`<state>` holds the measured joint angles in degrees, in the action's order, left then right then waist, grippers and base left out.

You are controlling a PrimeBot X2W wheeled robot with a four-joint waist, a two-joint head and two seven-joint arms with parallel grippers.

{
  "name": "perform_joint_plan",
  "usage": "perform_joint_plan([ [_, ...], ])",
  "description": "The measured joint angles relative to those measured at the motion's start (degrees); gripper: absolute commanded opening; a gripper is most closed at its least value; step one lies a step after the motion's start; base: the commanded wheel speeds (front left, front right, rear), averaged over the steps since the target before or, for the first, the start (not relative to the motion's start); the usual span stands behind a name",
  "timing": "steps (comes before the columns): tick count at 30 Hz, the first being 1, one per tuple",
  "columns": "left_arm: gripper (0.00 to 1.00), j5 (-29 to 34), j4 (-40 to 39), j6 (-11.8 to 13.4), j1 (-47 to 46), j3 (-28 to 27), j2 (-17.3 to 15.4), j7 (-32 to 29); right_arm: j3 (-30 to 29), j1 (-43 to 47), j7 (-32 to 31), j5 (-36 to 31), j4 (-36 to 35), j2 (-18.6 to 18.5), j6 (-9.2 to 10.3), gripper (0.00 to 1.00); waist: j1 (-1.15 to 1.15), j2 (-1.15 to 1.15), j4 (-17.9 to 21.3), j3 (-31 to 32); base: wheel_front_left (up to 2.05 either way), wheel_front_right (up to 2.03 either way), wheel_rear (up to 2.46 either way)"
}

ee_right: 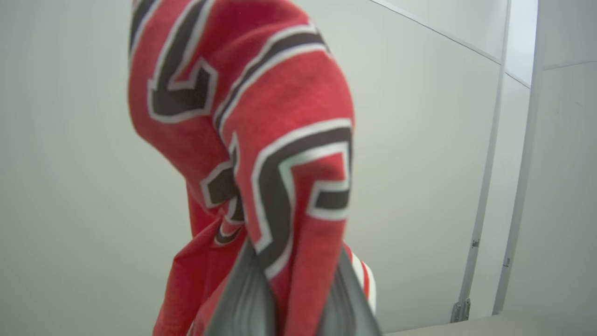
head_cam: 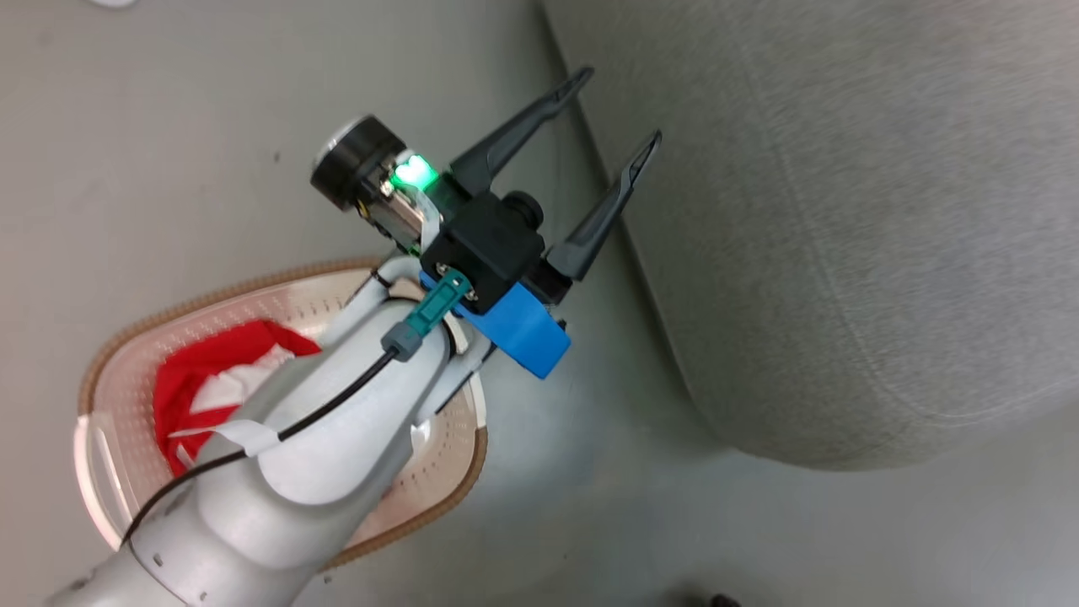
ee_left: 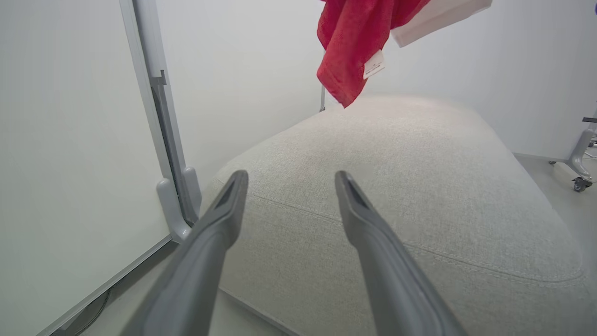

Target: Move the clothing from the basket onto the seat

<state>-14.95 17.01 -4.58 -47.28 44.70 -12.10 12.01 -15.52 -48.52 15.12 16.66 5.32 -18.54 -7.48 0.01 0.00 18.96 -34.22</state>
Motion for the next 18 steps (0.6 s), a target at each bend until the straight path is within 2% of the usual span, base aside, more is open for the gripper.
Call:
perform_joint_plan([
  [7, 1.00, 1.52, -2.77, 0.26, -3.03, -0.21, -2.11, -1.58, -4.95, -6.54, 0.00, 2.24, 11.04, -1.81, 0.00, 0.00, 0.01, 0.00, -1.56, -9.11, 0.00, 0.00, 0.00],
  [11, 1.00, 1.87, -3.78, 0.54, -3.50, -0.24, -3.09, -2.16, -3.16, -7.55, 0.00, 1.31, 18.80, -1.59, 0.00, 0.00, 0.01, 0.00, -2.11, -13.01, 0.00, 0.00, 0.00],
  [14, 1.00, 2.00, -4.26, 0.56, -3.64, -0.05, -3.47, -2.43, -3.55, -7.98, -0.02, 0.43, 26.63, -1.08, 0.00, 0.00, 0.01, 0.00, -2.52, -14.94, 0.00, 0.00, 0.00],
  [18, 1.00, 2.00, -4.89, 0.66, -4.14, 0.14, -3.52, -2.60, -3.93, -9.11, 0.01, 0.18, 33.55, -1.60, -0.01, 0.00, 0.00, 0.00, -3.36, -16.10, 0.00, 0.00, 0.00],
])
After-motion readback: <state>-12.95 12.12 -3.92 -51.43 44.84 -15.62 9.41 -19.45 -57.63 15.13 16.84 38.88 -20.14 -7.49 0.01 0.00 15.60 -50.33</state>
